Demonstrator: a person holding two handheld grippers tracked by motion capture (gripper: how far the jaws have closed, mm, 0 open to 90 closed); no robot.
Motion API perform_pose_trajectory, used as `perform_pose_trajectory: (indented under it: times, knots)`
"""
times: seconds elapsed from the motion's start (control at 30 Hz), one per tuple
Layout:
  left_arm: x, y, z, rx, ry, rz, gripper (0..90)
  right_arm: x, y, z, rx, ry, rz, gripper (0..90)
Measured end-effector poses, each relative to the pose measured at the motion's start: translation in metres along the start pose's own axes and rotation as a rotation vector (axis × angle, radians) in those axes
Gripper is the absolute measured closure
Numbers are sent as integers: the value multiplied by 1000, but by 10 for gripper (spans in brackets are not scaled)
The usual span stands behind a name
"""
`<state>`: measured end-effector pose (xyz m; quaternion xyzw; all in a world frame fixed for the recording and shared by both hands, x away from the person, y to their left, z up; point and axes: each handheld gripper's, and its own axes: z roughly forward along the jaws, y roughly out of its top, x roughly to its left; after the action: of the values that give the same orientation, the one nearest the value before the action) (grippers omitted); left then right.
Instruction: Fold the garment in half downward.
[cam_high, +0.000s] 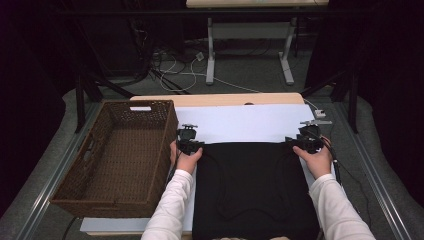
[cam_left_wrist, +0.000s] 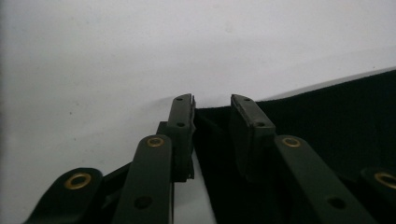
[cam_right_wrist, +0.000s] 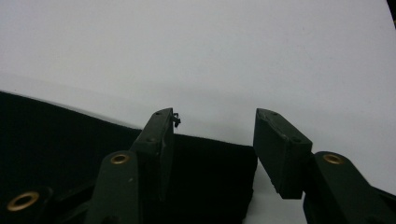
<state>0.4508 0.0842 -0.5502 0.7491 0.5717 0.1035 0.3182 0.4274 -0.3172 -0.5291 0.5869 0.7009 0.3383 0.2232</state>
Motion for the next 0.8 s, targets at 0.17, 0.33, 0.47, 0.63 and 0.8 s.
perform_pose_trajectory:
  times: [0.17,0.33,0.47,0.63,0.8]
  knots:
    - [-1,0,1,0,-5,-6,797,-2,0,2,3,-6,1,497]
    - [-1,0,0,-7,-20,-20,835,-5,-2,5,25,-19,13,504]
    - [-2,0,-2,-14,-23,-17,845,-8,-4,7,30,-19,25,512]
    - [-3,-1,-2,-18,-17,-17,851,-14,-6,10,45,-16,47,514]
    - [-4,-1,-4,-19,-22,-15,852,-16,-8,14,68,-4,67,544]
